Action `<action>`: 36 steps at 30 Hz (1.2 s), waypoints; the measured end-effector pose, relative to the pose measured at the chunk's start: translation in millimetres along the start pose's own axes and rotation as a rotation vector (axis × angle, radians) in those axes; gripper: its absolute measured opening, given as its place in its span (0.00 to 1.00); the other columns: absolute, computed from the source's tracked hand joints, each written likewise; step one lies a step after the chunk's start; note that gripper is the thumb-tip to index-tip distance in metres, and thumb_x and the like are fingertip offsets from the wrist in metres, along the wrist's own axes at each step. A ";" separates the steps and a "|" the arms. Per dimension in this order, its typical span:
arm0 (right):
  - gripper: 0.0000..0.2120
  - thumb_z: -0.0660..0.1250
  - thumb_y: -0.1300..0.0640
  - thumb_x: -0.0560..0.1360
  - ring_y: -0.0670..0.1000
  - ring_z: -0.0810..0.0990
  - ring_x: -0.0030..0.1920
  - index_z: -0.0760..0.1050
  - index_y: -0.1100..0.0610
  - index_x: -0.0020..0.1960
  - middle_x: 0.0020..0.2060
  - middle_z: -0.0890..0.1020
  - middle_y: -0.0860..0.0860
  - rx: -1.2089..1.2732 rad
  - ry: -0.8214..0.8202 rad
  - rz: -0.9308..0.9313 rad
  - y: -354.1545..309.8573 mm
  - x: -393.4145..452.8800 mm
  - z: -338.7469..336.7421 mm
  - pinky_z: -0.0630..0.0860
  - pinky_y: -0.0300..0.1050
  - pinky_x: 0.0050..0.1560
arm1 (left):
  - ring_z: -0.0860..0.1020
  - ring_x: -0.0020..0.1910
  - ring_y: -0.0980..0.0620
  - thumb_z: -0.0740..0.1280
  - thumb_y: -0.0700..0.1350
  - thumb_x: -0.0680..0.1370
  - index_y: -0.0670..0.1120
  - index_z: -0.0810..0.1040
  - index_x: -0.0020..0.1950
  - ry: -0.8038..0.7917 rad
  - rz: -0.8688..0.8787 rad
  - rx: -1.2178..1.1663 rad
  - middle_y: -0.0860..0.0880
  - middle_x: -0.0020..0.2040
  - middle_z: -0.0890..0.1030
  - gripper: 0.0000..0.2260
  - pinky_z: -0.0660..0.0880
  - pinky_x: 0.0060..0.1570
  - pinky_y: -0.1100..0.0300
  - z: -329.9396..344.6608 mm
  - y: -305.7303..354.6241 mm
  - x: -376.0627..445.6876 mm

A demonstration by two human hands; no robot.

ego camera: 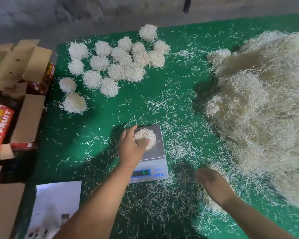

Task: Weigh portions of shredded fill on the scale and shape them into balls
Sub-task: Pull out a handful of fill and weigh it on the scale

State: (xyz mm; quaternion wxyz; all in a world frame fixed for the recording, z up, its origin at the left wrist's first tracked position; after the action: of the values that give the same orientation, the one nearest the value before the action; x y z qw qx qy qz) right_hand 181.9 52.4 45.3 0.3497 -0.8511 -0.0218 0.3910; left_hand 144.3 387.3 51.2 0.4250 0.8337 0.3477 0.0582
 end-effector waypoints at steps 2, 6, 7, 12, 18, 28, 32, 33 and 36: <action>0.09 0.66 0.46 0.84 0.43 0.84 0.53 0.79 0.45 0.62 0.58 0.84 0.44 0.004 -0.008 -0.017 -10.7 7.2 2.0 0.74 0.28 0.43 | 0.75 0.65 0.54 0.75 0.47 0.79 0.52 0.75 0.73 0.099 0.035 -0.036 0.53 0.68 0.74 0.23 0.72 0.66 0.56 -13.0 1.4 -7.9; 0.11 0.66 0.48 0.84 0.43 0.83 0.54 0.80 0.49 0.64 0.57 0.84 0.42 0.019 -0.011 -0.066 -26.8 13.0 7.2 0.74 0.27 0.47 | 0.80 0.54 0.50 0.71 0.37 0.80 0.44 0.81 0.63 0.217 0.048 -0.019 0.48 0.59 0.81 0.12 0.77 0.56 0.60 -36.1 -3.4 -21.9; 0.10 0.67 0.48 0.84 0.40 0.82 0.53 0.80 0.48 0.63 0.56 0.84 0.42 0.028 -0.012 -0.073 -29.1 12.1 8.2 0.74 0.26 0.45 | 0.81 0.53 0.49 0.70 0.35 0.80 0.42 0.82 0.60 0.221 0.052 -0.012 0.47 0.58 0.83 0.10 0.78 0.56 0.56 -39.6 -6.1 -24.7; 0.12 0.66 0.48 0.85 0.42 0.83 0.55 0.81 0.50 0.64 0.57 0.84 0.43 0.021 -0.007 -0.112 -31.3 0.3 10.2 0.73 0.29 0.51 | 0.83 0.47 0.50 0.68 0.33 0.80 0.42 0.82 0.62 0.232 -0.001 -0.024 0.48 0.50 0.85 0.12 0.80 0.52 0.54 -53.8 -16.6 -41.6; 0.13 0.67 0.46 0.84 0.45 0.84 0.54 0.81 0.51 0.63 0.58 0.85 0.45 -0.006 0.024 -0.119 -17.3 -21.2 6.1 0.77 0.37 0.52 | 0.81 0.47 0.50 0.67 0.31 0.78 0.42 0.83 0.59 0.257 -0.012 -0.050 0.48 0.49 0.85 0.13 0.80 0.52 0.52 -64.7 -19.2 -62.1; 0.13 0.65 0.49 0.85 0.51 0.85 0.58 0.81 0.54 0.65 0.60 0.85 0.49 -0.026 0.043 -0.150 -13.2 -41.7 -0.4 0.79 0.52 0.67 | 0.82 0.47 0.54 0.68 0.32 0.79 0.44 0.83 0.59 0.257 0.019 -0.045 0.51 0.49 0.84 0.13 0.81 0.53 0.53 -69.0 -17.2 -82.0; 0.11 0.66 0.50 0.85 0.49 0.85 0.57 0.81 0.53 0.63 0.58 0.85 0.48 -0.011 0.050 -0.151 -11.7 -44.6 -0.7 0.79 0.51 0.66 | 0.81 0.46 0.58 0.68 0.31 0.78 0.45 0.83 0.59 0.263 0.015 -0.058 0.54 0.46 0.83 0.13 0.82 0.53 0.51 -65.5 -13.9 -81.1; 0.10 0.66 0.50 0.85 0.48 0.84 0.57 0.81 0.52 0.63 0.57 0.86 0.47 -0.006 0.051 -0.150 -10.7 -44.9 -0.8 0.79 0.50 0.66 | 0.82 0.46 0.57 0.67 0.31 0.78 0.45 0.83 0.58 0.263 0.013 -0.059 0.53 0.46 0.84 0.14 0.82 0.53 0.50 -64.0 -13.6 -80.2; 0.09 0.66 0.50 0.85 0.48 0.84 0.56 0.81 0.51 0.61 0.55 0.86 0.47 -0.005 0.048 -0.142 -8.4 -45.1 -0.4 0.78 0.49 0.65 | 0.82 0.47 0.52 0.69 0.33 0.78 0.44 0.82 0.60 0.259 0.016 -0.066 0.51 0.48 0.84 0.13 0.81 0.55 0.46 -59.8 -11.4 -77.7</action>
State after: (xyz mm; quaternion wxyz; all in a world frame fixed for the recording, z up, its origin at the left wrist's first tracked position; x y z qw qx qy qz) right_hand 152.9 44.5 80.0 0.3747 -0.8574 -0.0748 0.3448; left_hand 56.5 382.9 95.8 0.4031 0.8076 0.3909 0.1801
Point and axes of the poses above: each hand's wrist, its own x-axis towards the middle knuckle, its own z-axis out of the palm, y = z × x, the point moved 4 cm from there along x, towards the middle knuckle
